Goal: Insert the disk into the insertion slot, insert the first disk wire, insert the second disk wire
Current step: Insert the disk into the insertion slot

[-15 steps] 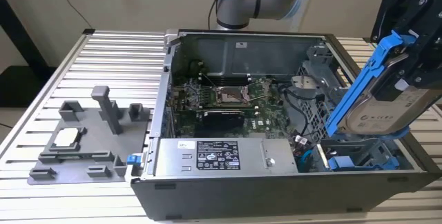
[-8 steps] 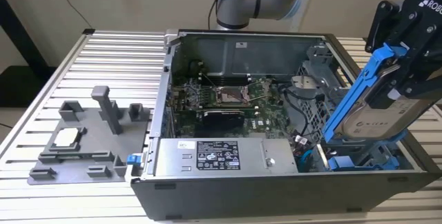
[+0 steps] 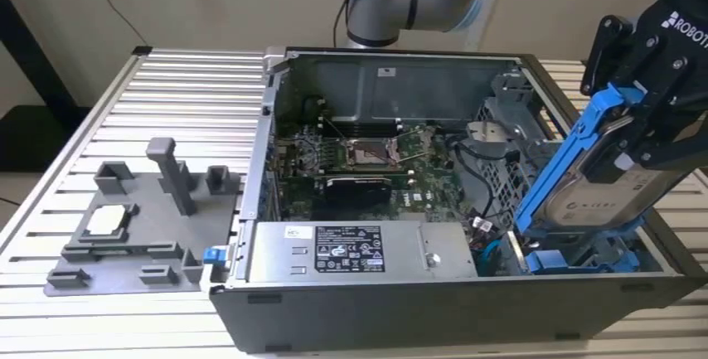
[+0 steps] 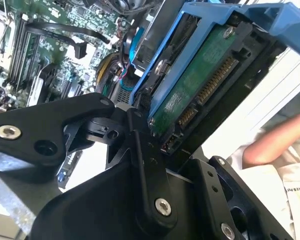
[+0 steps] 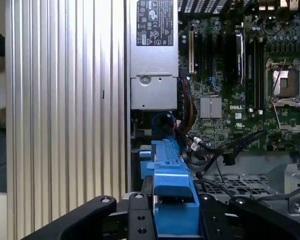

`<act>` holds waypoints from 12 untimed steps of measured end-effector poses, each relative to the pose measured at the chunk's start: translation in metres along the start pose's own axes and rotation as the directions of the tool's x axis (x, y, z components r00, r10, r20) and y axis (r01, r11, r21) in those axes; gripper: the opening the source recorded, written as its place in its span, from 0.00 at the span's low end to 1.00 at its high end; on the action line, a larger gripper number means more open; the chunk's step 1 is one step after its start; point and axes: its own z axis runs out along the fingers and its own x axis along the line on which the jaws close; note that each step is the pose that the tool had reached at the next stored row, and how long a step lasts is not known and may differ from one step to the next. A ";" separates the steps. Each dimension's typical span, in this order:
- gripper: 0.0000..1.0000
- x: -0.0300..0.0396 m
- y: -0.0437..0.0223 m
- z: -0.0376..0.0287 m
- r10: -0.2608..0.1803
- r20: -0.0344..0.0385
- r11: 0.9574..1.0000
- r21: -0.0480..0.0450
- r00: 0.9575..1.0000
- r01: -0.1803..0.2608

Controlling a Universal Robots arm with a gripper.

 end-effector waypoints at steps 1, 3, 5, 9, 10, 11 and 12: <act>0.33 0.0000 -0.0010 0.0009 0.000 0.001 1.000 0.000 1.000 0.000; 0.33 -0.0001 -0.0029 0.0029 0.000 0.002 1.000 0.000 1.000 0.000; 0.33 -0.0001 -0.0044 0.0048 0.000 0.004 1.000 0.001 1.000 0.000; 0.33 -0.0002 -0.0079 0.0097 -0.001 0.007 1.000 0.001 1.000 0.001; 0.33 -0.0002 -0.0087 0.0112 -0.001 0.008 1.000 0.001 1.000 0.001; 0.33 -0.0002 -0.0094 0.0125 -0.001 0.008 1.000 0.001 1.000 0.001; 0.33 -0.0003 -0.0101 0.0137 -0.001 0.009 1.000 0.001 1.000 0.001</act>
